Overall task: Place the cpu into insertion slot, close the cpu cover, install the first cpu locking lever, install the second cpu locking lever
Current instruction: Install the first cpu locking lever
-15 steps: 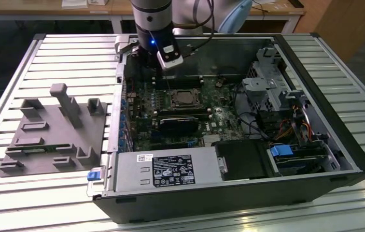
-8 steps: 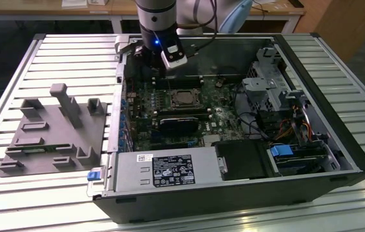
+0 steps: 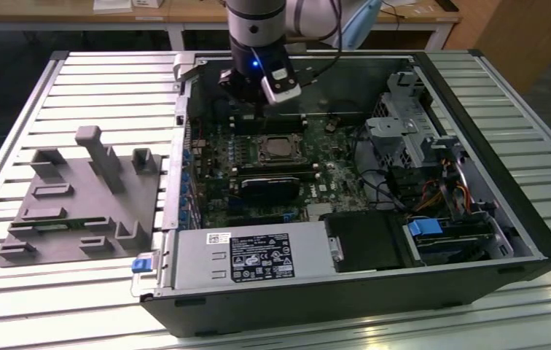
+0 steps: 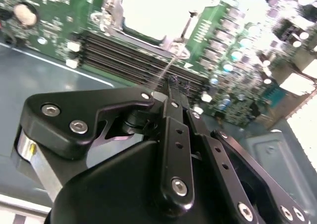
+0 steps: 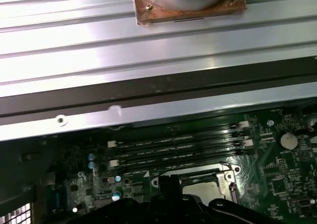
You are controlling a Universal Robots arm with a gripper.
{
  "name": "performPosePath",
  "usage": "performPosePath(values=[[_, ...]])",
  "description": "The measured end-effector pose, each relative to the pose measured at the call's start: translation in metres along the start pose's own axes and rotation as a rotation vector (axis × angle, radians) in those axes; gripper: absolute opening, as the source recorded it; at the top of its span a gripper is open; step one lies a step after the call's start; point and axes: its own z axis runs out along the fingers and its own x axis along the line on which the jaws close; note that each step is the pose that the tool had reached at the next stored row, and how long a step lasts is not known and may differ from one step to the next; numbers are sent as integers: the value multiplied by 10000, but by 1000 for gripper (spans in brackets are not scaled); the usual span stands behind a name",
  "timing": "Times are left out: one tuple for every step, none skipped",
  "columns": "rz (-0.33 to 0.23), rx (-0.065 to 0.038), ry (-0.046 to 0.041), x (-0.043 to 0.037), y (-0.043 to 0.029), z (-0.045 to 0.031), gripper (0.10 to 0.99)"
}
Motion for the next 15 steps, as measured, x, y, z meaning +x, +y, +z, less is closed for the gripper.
performPosePath(values=[[0, 0, 1, -34, 5, 3, 102], [2, -1, 2, -72, 11, 6, 102], [1, 0, 2, -107, 17, 8, 102], [1, 0, 4, -142, 23, 11, 102], [2, 1, 5, -178, 28, 13, 102], [3, 0, 6, -213, 34, 16, 102], [2, 1, 7, -247, 40, 18, 102], [3, 1, 9, -283, 46, 21, 102], [3, 1, 10, -311, 50, 22, 102], [3, 1, 11, -336, 54, 24, 102], [2, 1, 11, -351, 57, 25, 102], [2, 2, 12, -354, 57, 25, 102], [3, 1, 11, -354, 57, 25, 102], [4, 1, 11, -355, 57, 25, 102], [4, 0, 9, -355, 57, 25, 102]])
